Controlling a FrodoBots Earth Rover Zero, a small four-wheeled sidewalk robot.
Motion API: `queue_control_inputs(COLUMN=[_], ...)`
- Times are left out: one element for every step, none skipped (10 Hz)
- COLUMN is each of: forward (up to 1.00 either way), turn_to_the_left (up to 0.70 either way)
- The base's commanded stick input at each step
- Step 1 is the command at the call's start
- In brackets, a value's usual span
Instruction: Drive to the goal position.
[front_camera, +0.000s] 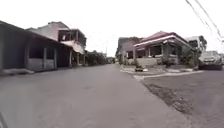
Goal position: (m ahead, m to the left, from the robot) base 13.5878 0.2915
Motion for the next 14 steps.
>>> queue_control_inputs(forward=[0.70,0.70,0.70,0.70,0.70,0.70,0.70,0.70,0.70,0.70,0.70,0.70,0.70,0.70], turn_to_the_left=[0.01,0.01,0.01,0.01,0.01,0.01,0.01,0.01,0.01,0.01,0.01,0.01,0.01,0.01])
